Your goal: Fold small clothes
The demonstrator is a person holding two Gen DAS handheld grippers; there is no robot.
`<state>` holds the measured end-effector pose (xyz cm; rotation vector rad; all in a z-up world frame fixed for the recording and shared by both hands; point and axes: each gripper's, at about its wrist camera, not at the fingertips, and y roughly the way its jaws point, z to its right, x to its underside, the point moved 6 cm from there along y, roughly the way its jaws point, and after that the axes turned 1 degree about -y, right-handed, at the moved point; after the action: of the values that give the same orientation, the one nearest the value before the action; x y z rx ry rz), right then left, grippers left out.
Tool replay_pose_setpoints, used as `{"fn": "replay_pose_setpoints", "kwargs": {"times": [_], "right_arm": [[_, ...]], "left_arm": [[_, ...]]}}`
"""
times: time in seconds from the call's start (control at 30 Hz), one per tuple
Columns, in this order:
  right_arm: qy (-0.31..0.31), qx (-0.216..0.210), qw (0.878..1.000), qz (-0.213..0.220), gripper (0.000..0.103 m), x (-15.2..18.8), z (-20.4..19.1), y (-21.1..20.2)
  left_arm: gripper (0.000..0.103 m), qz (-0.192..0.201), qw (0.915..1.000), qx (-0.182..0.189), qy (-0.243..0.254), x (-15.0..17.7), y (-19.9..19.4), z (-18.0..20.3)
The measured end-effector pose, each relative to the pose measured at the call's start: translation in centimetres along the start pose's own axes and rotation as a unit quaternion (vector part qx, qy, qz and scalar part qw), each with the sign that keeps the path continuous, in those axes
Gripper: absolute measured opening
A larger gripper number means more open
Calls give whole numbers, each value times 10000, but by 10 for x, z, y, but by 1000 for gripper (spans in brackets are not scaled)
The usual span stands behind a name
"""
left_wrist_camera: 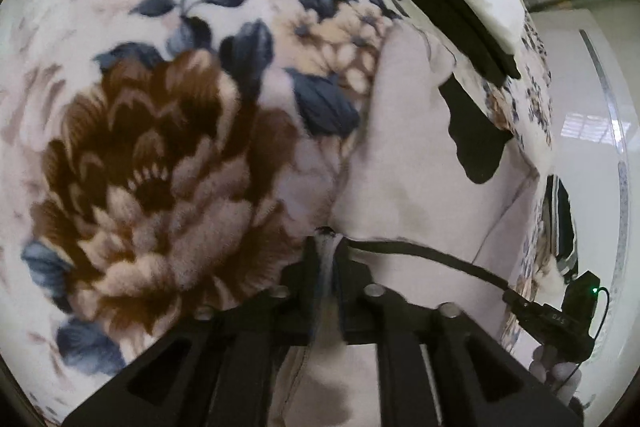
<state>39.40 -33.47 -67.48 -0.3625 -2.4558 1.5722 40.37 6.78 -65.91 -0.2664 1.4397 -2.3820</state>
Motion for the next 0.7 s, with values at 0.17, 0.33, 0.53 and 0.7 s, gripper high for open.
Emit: {"fn": "replay_pose_setpoints", "kwargs": {"times": [0.17, 0.33, 0.53, 0.7], "right_arm": [[-126, 166, 9993, 295, 56, -30, -11, -21], [-412, 406, 9965, 602, 60, -86, -43, -23], [-880, 876, 9897, 716, 71, -164, -89, 4], [-1313, 1203, 9833, 367, 48, -188, -104, 37]], "left_arm": [[52, 416, 9978, -107, 499, -28, -21, 29], [52, 543, 9871, -443, 1439, -87, -2, 79], [52, 9, 9693, -945, 2269, -132, 59, 114], [4, -94, 9550, -1203, 2709, -138, 78, 120]]}}
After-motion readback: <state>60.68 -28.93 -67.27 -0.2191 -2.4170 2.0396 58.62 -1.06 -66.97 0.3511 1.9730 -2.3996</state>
